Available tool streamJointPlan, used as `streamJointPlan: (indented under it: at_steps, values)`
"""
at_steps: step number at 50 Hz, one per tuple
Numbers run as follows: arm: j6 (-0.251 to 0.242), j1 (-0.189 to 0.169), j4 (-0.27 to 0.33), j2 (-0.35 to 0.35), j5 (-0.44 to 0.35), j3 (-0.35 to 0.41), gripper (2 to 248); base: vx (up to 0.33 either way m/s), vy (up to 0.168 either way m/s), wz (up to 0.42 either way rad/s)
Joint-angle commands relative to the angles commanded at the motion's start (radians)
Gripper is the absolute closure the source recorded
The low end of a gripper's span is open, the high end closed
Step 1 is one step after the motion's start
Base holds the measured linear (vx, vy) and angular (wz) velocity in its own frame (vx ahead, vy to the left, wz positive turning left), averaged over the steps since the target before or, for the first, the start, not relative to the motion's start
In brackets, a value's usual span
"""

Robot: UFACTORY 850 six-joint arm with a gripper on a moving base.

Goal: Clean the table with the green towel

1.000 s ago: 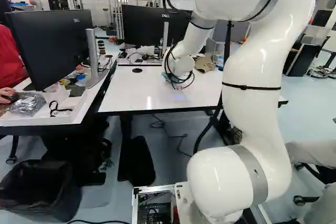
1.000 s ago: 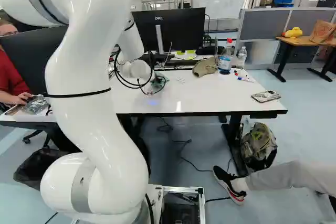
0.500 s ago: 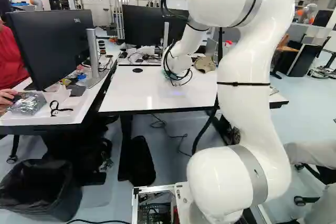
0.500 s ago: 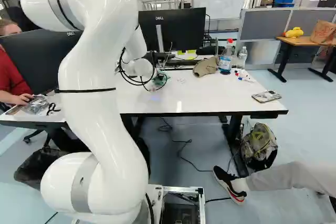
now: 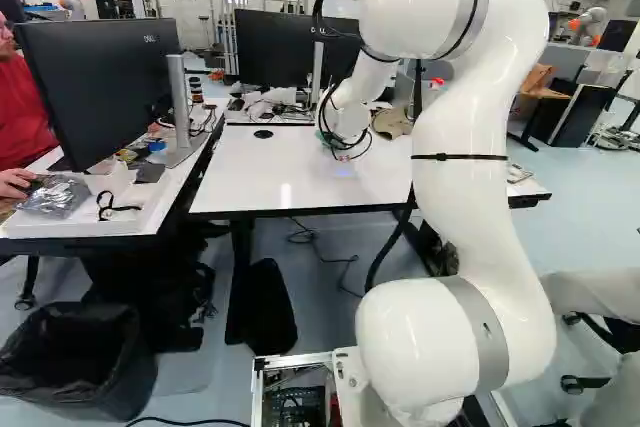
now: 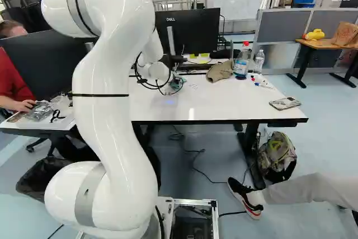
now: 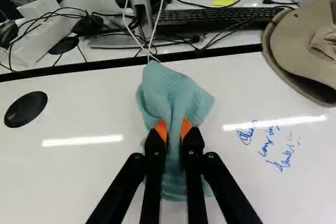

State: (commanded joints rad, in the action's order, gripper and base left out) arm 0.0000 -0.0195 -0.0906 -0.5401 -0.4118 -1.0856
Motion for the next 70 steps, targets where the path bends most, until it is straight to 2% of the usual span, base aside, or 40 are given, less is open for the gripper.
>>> streamJointPlan:
  at_steps: [15,31,56,70]
  values:
    - [0.0,-0.033,0.0,0.028,0.0,0.037,202,0.0,0.0,0.0]
    - [0.0,-0.037,0.0,0.093,0.0,0.122,202,0.0,0.0,0.0]
    - [0.0,-0.015,0.0,0.2,0.0,0.259,202,0.0,0.0,0.0]
    - [0.0,0.016,0.0,0.23,0.0,0.295,202,0.0,0.0,0.0]
